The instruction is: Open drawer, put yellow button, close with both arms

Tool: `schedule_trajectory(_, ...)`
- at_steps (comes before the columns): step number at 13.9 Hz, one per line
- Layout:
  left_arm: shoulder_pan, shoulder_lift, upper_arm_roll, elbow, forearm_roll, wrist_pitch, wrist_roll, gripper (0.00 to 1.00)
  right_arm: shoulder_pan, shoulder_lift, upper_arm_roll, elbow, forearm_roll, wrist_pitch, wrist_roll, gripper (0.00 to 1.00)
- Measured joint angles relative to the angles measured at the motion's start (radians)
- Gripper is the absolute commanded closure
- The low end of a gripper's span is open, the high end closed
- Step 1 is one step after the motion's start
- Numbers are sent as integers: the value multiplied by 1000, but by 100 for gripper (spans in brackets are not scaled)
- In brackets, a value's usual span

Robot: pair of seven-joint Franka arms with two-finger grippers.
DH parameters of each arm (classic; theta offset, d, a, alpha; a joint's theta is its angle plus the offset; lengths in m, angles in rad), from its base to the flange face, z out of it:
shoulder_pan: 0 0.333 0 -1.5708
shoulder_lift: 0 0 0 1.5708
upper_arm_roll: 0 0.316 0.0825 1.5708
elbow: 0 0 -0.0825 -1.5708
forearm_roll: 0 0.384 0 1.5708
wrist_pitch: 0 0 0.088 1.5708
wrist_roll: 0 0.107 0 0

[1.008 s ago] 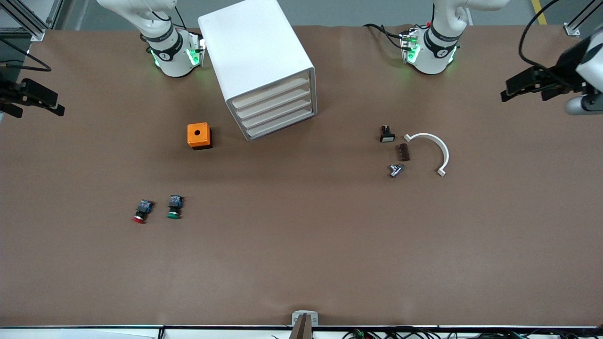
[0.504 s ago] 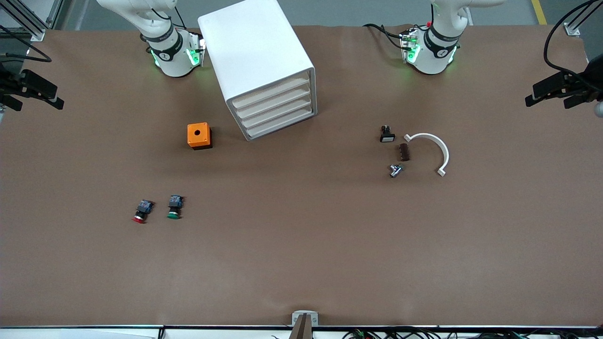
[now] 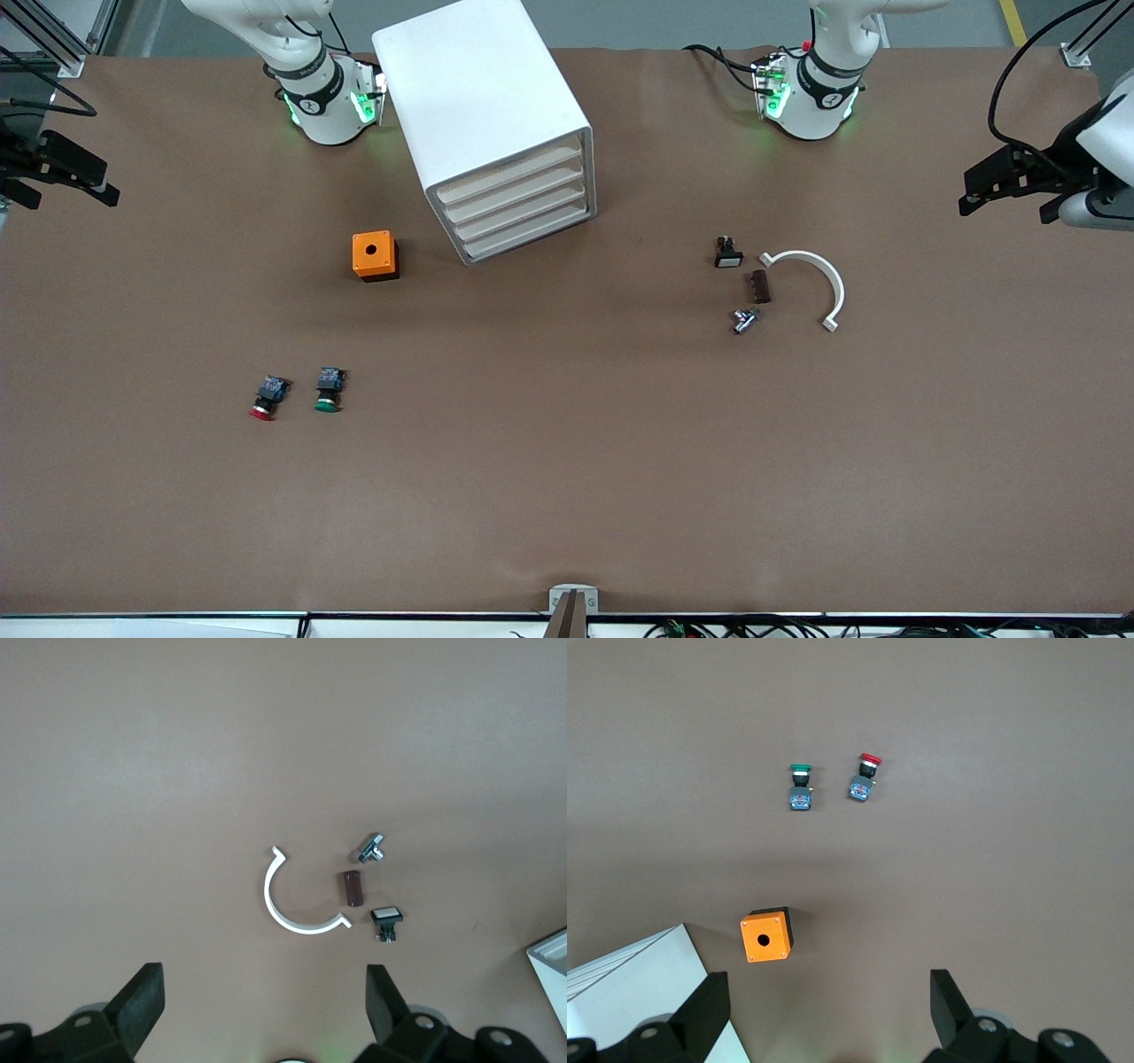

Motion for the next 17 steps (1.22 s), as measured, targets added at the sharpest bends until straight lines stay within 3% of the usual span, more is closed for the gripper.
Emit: schedule_trajectory(17,15,-4,10,8,3,6,-19,0,1,-15,-2,-7,1,0,63,0)
